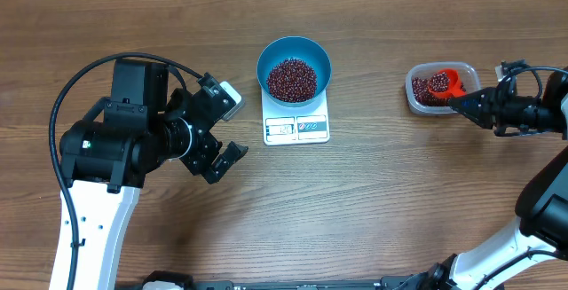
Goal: Scoop item into bowl and weigh 150g on scale
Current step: 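Drag the red scoop through the tub beans to fill it, then lift the filled scoop and carry it left over the blue bowl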
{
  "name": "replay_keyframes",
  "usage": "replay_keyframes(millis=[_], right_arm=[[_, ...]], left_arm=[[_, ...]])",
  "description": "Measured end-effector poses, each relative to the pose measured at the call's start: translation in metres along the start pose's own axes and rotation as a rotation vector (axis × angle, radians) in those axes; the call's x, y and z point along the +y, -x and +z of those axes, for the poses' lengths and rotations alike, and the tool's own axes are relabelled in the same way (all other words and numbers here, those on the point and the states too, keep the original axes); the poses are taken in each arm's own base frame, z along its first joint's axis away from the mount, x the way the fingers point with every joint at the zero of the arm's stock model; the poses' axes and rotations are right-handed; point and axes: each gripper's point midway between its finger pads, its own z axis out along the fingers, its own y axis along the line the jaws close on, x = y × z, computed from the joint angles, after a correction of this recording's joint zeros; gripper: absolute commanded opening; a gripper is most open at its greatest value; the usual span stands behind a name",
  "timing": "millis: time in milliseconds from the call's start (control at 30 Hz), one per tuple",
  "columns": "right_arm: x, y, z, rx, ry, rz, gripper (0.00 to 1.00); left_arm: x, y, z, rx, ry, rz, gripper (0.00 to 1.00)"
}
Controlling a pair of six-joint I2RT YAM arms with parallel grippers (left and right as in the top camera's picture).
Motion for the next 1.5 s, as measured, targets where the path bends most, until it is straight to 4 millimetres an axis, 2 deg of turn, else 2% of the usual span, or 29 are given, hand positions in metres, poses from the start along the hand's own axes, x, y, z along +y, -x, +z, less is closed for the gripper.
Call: replay_keyframes(millis=[167,300,467,767,1000,1300,1500], right_arm=[[0.011,-0.001,0.002,-0.001,0.051,-0.008,0.04],[0.023,-0.004,0.01,0.018,0.085,-0.026,0.04],[0.054,-0.013,0.028,0.061,0.129,-0.094,0.04],[0.106,-0.042,0.077,0.209,0.197,-0.214,0.04],[0.141,-0.05,0.118,0.271,0.222,-0.344,0.04],[0.162,-0.058,0.17,0.303,0.165,-0.477,0.04],[0.165,-0.069,0.193,0.329,0.046,-0.537,0.04]], left_arm=[[0.0,0.0,0.0,0.0,0.0,0.0,1.0],[0.0,0.0,0.0,0.0,0.0,0.0,1.0],[0.0,0.0,0.0,0.0,0.0,0.0,1.0],[0.0,0.0,0.0,0.0,0.0,0.0,1.0],[0.0,0.0,0.0,0.0,0.0,0.0,0.99],[0.0,0.0,0.0,0.0,0.0,0.0,1.0],[0.0,0.0,0.0,0.0,0.0,0.0,1.0]])
